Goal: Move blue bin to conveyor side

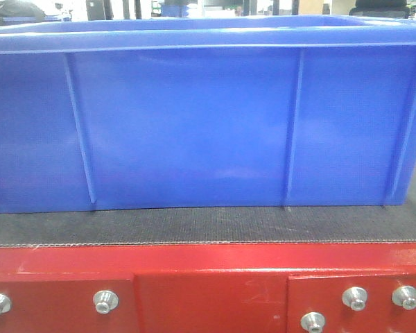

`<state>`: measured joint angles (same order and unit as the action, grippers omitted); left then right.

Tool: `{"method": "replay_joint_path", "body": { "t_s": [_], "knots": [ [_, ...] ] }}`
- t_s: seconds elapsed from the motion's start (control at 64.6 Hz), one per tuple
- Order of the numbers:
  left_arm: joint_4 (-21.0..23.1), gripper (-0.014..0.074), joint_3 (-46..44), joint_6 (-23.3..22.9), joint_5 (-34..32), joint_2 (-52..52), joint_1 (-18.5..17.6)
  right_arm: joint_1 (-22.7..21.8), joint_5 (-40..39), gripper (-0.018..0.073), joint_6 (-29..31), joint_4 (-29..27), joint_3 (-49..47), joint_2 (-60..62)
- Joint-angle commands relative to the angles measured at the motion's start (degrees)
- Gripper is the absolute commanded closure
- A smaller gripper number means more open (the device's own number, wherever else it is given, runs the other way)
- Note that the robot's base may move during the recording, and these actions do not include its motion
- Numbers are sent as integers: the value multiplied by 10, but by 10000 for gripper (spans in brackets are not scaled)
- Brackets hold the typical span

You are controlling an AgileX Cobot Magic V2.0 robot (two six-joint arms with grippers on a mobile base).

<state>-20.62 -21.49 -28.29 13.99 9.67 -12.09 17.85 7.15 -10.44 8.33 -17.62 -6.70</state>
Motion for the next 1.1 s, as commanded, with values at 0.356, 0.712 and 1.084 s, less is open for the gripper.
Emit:
{"method": "replay_joint_path", "body": {
  "t_s": [0.356,0.712,1.084],
  "knots": [
    [-2,585,1,-4,-14,-54,-2,-1,-16,641,5,-1,0,14],
    [-2,585,1,-4,-14,-54,-2,-20,-22,641,15,-3,23,24],
    [-2,585,1,-4,-14,-54,-2,-108,-103,641,167,-130,174,51]
  ]
}}
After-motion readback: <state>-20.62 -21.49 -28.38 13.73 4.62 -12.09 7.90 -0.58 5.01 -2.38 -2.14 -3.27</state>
